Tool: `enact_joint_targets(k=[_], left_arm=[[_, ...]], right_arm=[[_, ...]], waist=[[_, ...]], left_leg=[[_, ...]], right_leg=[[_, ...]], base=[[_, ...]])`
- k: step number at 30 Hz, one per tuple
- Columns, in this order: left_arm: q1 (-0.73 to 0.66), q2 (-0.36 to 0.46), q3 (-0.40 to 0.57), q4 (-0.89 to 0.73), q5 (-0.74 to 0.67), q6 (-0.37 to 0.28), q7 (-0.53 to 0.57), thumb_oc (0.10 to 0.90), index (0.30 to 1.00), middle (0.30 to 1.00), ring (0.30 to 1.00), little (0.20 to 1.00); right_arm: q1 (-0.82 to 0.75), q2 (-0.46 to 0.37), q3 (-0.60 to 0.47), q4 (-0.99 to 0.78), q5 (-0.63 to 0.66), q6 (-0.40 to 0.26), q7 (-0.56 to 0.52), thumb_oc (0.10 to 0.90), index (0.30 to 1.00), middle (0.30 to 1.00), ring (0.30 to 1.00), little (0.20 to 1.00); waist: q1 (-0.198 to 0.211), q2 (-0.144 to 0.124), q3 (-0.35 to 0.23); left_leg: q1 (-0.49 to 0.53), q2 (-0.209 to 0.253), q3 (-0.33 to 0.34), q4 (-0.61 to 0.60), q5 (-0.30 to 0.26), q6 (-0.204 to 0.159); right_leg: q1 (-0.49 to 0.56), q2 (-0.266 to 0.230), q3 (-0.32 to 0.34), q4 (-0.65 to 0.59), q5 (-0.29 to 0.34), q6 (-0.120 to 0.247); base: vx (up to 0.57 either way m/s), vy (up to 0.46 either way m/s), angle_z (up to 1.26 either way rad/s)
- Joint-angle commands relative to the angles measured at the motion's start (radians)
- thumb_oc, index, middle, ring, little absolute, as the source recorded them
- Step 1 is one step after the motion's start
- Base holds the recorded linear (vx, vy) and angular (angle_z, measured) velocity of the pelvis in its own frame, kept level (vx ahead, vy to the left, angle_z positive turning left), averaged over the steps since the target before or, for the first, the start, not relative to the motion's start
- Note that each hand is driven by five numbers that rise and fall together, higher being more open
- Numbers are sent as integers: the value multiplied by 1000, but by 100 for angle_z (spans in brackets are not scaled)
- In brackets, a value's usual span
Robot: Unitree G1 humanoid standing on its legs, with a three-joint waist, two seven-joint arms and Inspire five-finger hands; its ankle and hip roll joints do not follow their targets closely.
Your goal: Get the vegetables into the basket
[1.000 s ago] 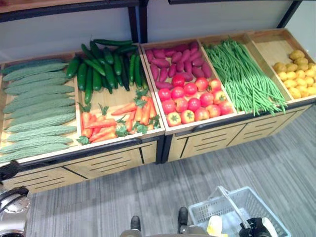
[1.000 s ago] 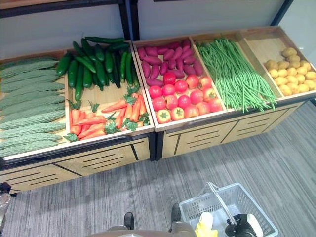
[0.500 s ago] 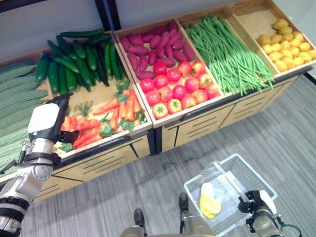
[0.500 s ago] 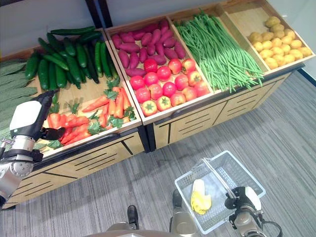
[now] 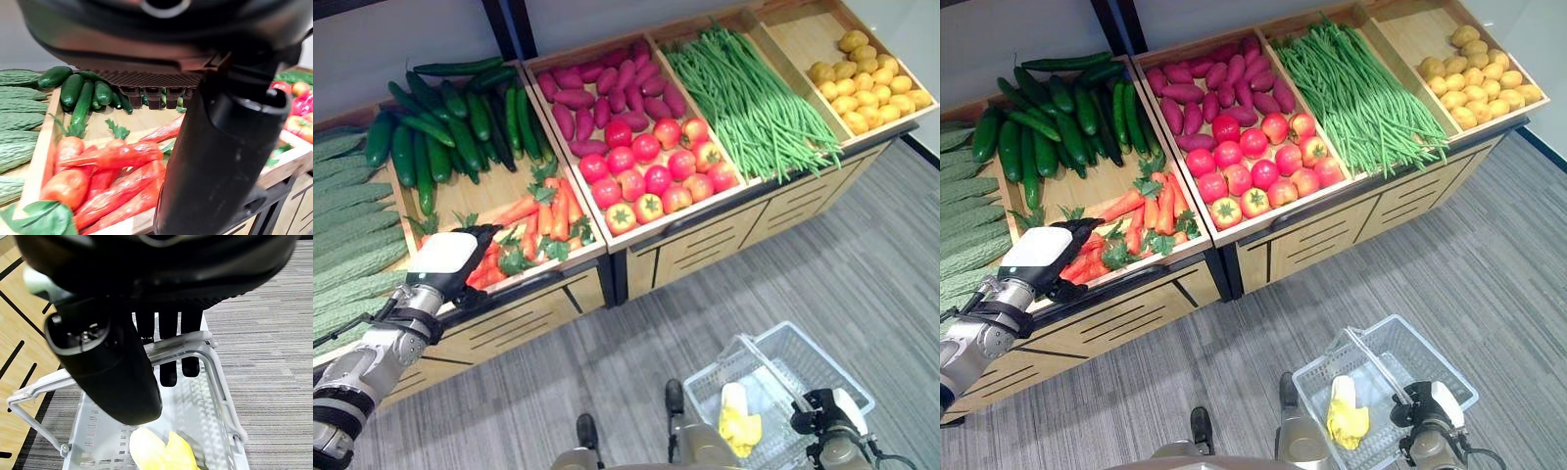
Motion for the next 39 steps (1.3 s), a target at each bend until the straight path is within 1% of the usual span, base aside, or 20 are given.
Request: enact_joint_targets(k=[1,4,6,12,17,20,28,36,37,39], left_arm=[[-110,100,74,27,37,41,81,900,1000,1000,1000,1000],[-121,93,92,37,48,66,96,900,1000,1000,1000,1000],[-121,91,105,37,48,72,102,900,1000,1000,1000,1000],[-117,74,192,63,72,156,137,900,1000,1000,1000,1000],[-130,78,209,84,64,173,141,900,1000,1000,1000,1000],[-141,83,203,80,63,178,137,900,1000,1000,1000,1000],[-183,93,151,84,83,186,116,900,1000,1000,1000,1000],[-259,97,96,109,81,198,124,900,1000,1000,1000,1000],[-266,95,87,110,82,198,123,900,1000,1000,1000,1000],[-294,98,34,125,102,199,105,900,1000,1000,1000,1000]], right_arm=[[-45,-96,-5,-16,0,-30,-58,400,300,300,300,300],[-43,-95,-6,-23,-3,-28,-60,400,300,300,300,300],[-41,-95,-8,-24,-3,-26,-60,400,300,300,300,300],[-37,-90,-14,-10,-1,-7,-56,400,300,300,300,300],[-44,-94,-10,-11,-1,3,-48,400,300,300,300,300],[-49,-95,-5,-21,-1,6,-45,400,300,300,300,300],[-63,-97,-1,-30,6,11,-39,400,300,300,300,300],[-81,-107,6,-34,13,15,-40,400,300,300,300,300],[-83,-108,6,-36,15,15,-41,400,300,300,300,300],[-100,-115,16,-31,21,16,-41,400,300,300,300,300]], waist=[[0,-50,-46],[1,-52,-41],[1,-52,-39],[12,-55,-29],[13,-54,-23],[12,-54,-19],[12,-53,-7],[7,-51,17],[6,-51,19],[3,-49,28]], left_leg=[[-24,39,-30,1,-14,-45],[-34,39,-33,1,-11,-45],[-36,39,-35,1,-9,-45],[-46,35,-43,1,-9,-42],[-56,33,-49,1,-7,-41],[-61,33,-50,1,-5,-41],[-75,29,-51,1,-2,-38],[-109,29,-55,1,9,-36],[-113,29,-55,1,11,-36],[-125,28,-56,1,14,-35]], right_leg=[[28,-103,19,6,-17,130],[22,-102,17,6,-14,129],[21,-102,15,6,-13,129],[18,-105,11,6,-15,127],[12,-107,7,6,-15,126],[8,-108,7,6,-14,126],[-7,-109,8,6,-12,126],[-46,-107,15,8,-3,125],[-50,-107,16,9,-2,124],[-64,-105,20,10,1,124]], base=[[0,0,0],[0,0,0],[0,0,0],[0,0,0],[3,2,1],[7,15,5],[0,0,0],[0,0,0],[0,0,0],[0,0,0]])
